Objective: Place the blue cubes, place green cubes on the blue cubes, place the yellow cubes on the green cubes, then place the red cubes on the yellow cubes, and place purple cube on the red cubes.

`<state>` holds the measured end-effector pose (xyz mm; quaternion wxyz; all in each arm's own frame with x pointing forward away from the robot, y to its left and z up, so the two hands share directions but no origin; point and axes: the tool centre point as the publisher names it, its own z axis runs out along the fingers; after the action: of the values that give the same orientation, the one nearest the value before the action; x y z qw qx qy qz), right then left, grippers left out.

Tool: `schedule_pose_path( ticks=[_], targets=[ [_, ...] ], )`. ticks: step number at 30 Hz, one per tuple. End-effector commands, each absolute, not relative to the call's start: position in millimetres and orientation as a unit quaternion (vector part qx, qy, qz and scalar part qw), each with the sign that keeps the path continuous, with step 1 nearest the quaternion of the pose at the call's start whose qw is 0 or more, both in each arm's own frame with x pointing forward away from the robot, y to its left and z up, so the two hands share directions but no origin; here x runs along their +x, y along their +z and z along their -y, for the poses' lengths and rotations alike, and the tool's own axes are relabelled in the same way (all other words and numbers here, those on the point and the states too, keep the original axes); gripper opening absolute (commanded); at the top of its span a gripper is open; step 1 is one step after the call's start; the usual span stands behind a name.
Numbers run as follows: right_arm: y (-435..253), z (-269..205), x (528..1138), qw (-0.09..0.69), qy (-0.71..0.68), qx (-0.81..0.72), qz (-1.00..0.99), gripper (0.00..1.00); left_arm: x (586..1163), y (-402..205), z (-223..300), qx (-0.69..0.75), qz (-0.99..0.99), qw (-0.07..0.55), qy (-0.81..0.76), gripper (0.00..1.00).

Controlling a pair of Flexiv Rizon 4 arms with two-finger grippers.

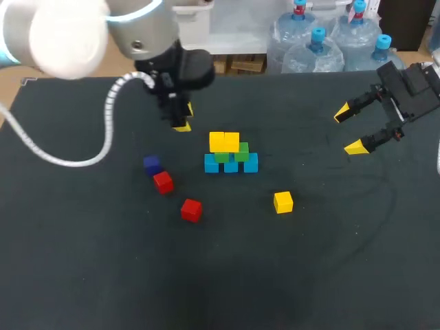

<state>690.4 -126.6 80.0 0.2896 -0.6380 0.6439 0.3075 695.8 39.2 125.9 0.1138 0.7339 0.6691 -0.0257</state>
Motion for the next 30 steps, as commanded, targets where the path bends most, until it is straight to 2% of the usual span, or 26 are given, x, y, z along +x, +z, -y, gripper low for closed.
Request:
schedule_pose_path(
  ticks=[1, 16, 30],
  targets=[
    [79, 126, 691, 0.29, 0.308, -0.638, -0.643, 1.0, 674, 133, -61, 0.735, -0.658, 0.159, -0.041, 1.0],
    [79, 126, 691, 0.29, 0.308, -0.638, -0.643, 1.0, 662, 124, -125, 0.699, -0.671, 0.22, -0.109, 1.0],
    [79, 126, 691, 0.29, 0.308, -0.638, -0.643, 1.0, 674, 118, -138, 0.668, -0.701, 0.222, -0.115, 1.0]
  ],
)
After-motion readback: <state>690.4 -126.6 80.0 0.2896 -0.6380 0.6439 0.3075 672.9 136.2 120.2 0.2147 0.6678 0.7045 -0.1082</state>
